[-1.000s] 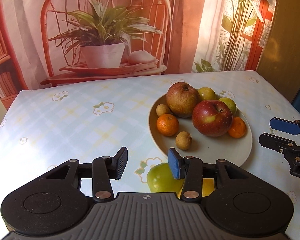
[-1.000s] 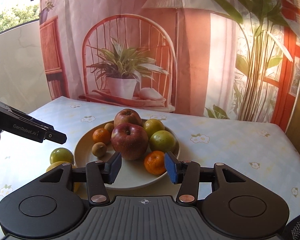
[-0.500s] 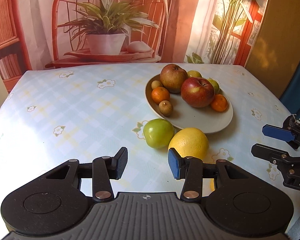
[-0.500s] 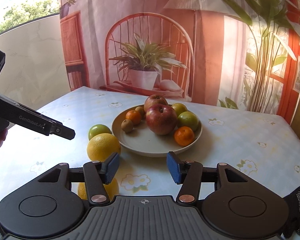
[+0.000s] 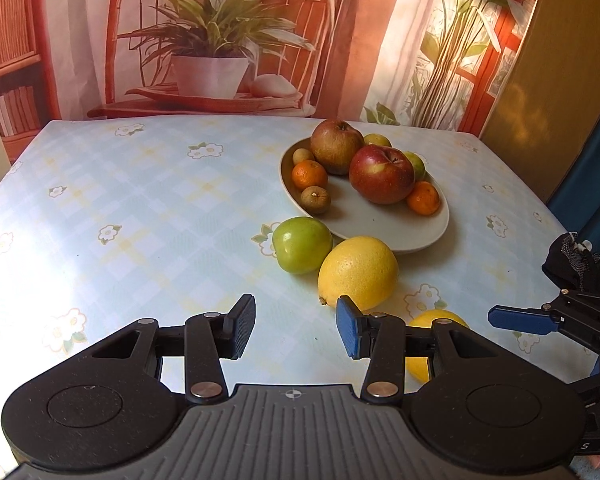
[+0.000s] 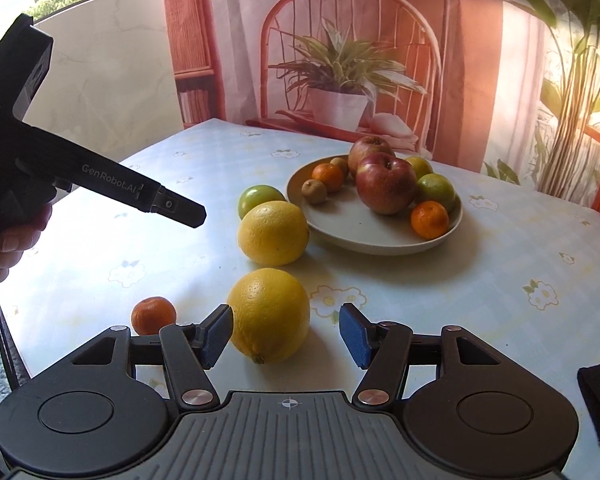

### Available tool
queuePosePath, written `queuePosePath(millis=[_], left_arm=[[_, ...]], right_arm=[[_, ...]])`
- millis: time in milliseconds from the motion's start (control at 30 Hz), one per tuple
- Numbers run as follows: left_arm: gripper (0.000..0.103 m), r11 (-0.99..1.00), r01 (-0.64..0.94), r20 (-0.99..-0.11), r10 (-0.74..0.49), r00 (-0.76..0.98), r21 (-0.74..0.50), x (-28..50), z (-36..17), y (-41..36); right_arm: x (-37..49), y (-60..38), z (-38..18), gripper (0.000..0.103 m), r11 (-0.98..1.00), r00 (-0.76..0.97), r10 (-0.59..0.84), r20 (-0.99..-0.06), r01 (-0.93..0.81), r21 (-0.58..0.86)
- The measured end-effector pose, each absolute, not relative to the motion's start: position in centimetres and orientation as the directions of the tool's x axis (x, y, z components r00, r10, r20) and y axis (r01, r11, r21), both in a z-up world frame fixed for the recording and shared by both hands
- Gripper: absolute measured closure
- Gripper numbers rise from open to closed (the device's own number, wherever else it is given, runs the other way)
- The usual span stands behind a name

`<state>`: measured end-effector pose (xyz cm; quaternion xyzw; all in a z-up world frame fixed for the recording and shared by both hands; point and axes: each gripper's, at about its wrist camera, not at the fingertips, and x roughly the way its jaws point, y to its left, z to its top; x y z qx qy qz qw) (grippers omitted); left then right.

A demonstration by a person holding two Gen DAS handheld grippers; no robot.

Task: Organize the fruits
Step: 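Move the right gripper to the large yellow grapefruit on the table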

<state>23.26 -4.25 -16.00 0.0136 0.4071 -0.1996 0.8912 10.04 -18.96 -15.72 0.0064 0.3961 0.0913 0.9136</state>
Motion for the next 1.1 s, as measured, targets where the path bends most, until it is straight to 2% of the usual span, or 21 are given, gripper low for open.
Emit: queuePosePath(millis=[500,867,1100], left_arm=[[0.056,0.903,0.381,-0.730,-0.395,0.557,-0.198,23.4,-16.5,-5.2],[0.056,0.895,0.392,-0.729,-0.414,0.546,-0.215,23.2,-16.7,-5.7],[0.056,0.886,0.392,-0.731,-0.436,0.524,-0.248,23.3,-17.0,-6.1]], right_arm=[[11.9,-19.0,-16.7,0.047,0.969,0.575,0.242,-0.782,-0.185,0.164],[14.1,-19.6,-17.2,0.047,0.960,0.513,0.279,-0.812,-0.133,0.246],[13.9,-19.6,-17.3,0.052,0.956,0.517,0.294,-0.804,-0.155,0.250]])
